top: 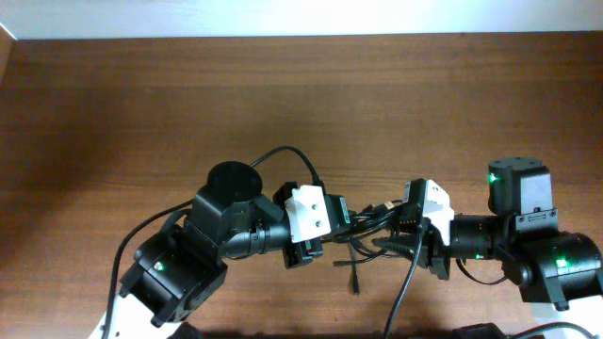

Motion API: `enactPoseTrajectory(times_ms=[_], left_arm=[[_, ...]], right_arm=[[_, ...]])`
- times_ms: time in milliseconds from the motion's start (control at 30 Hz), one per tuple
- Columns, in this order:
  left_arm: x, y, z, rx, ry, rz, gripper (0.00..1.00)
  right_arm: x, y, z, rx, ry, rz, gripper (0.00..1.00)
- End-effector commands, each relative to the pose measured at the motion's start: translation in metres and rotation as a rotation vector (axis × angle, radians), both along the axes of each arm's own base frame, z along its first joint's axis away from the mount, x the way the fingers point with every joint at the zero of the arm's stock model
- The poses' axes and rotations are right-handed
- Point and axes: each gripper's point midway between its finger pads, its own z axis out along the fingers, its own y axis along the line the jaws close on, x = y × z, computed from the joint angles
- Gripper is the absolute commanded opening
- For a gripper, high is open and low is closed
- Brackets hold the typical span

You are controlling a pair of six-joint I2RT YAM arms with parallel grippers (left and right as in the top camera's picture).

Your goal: Untangle cables

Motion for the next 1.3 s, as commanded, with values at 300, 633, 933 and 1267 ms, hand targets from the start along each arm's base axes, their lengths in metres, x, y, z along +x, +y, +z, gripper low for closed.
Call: enactPoseTrajectory(times_ms=[300, 633, 933, 1267], left_arm=[[0.047, 0.023, -0.001, 0.041, 0.010, 0.330, 0.00], [0.064, 0.035, -0.001, 0.037, 0.030, 0.470, 0.00], [0.031, 0.004, 0.024, -0.108, 0.099, 0.226, 0.00], [-0.004, 0.016, 0.072, -0.246, 0.006, 0.088, 0.00]], right_arm=[[-0.006, 0.001, 0.007, 0.035, 0.069, -0.008, 0.93], [0.031, -0.017, -0.009, -0.019, 0.341, -0.372, 0.96], [0.065, -0.052, -0.040, -0.194, 0.321, -0.630, 0.98], [0.119, -0.090, -0.116, -0.391, 0.560, -0.959, 0.98]])
